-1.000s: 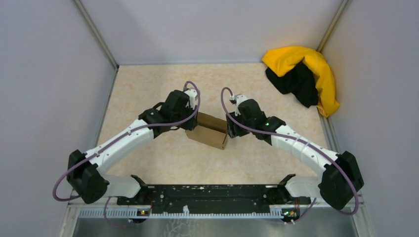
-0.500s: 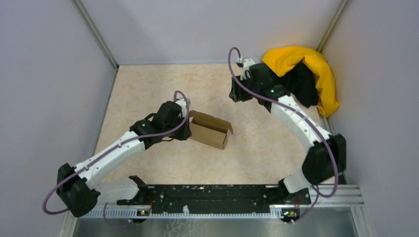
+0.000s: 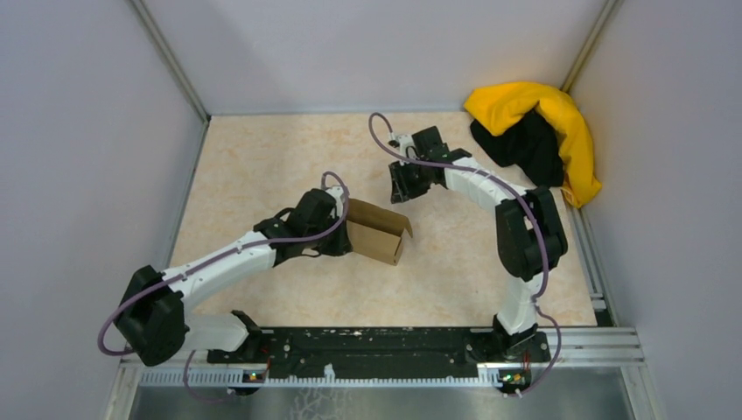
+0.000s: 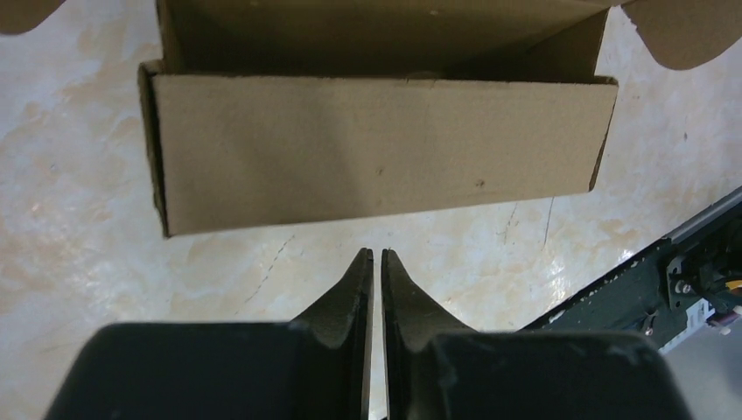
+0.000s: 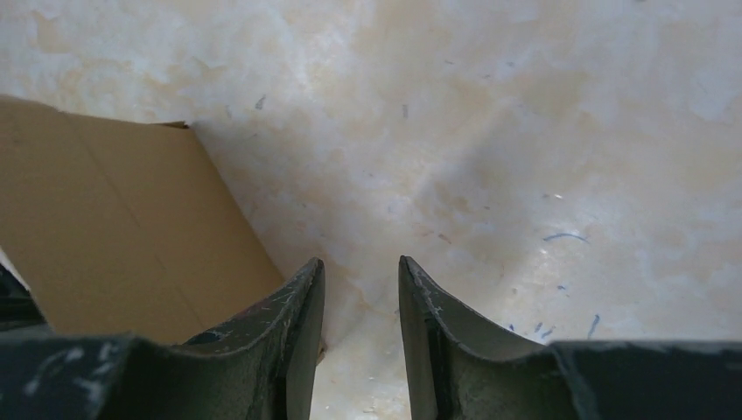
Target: Fold the paper box
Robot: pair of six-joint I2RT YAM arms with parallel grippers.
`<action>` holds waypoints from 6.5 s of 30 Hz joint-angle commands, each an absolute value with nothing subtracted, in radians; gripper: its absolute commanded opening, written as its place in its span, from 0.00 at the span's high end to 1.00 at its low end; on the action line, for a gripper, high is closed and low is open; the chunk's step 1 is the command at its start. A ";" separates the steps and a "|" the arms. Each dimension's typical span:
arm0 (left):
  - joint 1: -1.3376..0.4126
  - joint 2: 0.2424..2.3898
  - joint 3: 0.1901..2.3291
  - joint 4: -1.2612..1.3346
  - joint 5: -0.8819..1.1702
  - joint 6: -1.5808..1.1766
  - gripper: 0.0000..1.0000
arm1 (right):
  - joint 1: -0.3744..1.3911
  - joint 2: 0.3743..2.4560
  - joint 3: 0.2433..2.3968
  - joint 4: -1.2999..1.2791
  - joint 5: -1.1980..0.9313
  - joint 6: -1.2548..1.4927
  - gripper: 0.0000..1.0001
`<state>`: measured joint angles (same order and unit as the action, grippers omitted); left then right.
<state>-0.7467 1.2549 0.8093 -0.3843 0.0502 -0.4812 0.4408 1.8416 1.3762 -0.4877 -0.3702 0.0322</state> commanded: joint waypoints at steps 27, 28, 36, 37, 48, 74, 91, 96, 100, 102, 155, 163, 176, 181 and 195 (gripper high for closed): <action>-0.862 1.419 0.801 -0.112 -0.121 -0.587 0.94 | 0.606 1.725 1.238 -0.431 -0.463 0.042 0.65; -0.868 1.412 0.796 -0.111 -0.122 -0.591 0.94 | 0.604 1.733 1.242 -0.433 -0.459 0.044 0.64; -0.905 1.362 0.781 -0.130 -0.151 -0.611 0.94 | 0.566 1.753 1.259 -0.443 -0.372 0.079 0.57; -0.913 1.360 0.780 -0.132 -0.155 -0.614 0.94 | 0.561 1.749 1.260 -0.444 -0.365 0.078 0.56; -0.995 1.375 0.780 -0.119 -0.188 -0.654 0.94 | 0.471 1.702 1.279 -0.487 -0.294 0.087 0.53; -1.132 1.735 1.079 -0.046 -0.262 -0.599 0.94 | 0.356 1.225 0.995 -0.527 -0.158 0.169 0.54; -1.158 1.479 1.037 -0.238 -0.279 -0.566 0.64 | 0.353 0.953 0.778 -0.328 -0.270 0.098 0.62; -1.154 1.400 0.976 -0.254 -0.307 -0.505 0.61 | 0.368 0.948 0.772 -0.320 -0.307 0.082 0.66; -1.150 1.408 0.982 -0.282 -0.304 -0.491 0.63 | 0.440 0.965 0.779 -0.336 -0.243 0.052 0.66; -1.151 1.421 0.981 -0.281 -0.297 -0.492 0.64 | 0.492 0.984 0.789 -0.346 -0.206 0.034 0.66; -0.672 1.562 1.240 -0.517 0.586 0.433 0.02 | 0.540 1.050 0.779 -0.318 -0.205 0.051 0.63; -0.704 1.597 1.227 -0.535 0.517 0.441 0.03 | 0.540 1.059 0.766 -0.308 -0.202 0.052 0.63; -0.756 1.655 1.195 -0.561 0.412 0.428 0.04 | 0.540 1.064 0.764 -0.310 -0.192 0.058 0.63; -0.760 1.667 1.196 -0.558 0.378 0.424 0.05 | 0.540 1.058 0.764 -0.313 -0.194 0.060 0.63; -0.761 1.685 1.210 -0.549 0.309 0.410 0.15 | 0.541 1.039 0.765 -0.331 -0.181 0.060 0.68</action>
<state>-0.7570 1.6646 1.1992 -0.5541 0.3317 0.4160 0.5285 1.0634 0.7597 -0.3622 -0.1860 0.0563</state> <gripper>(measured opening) 0.862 0.325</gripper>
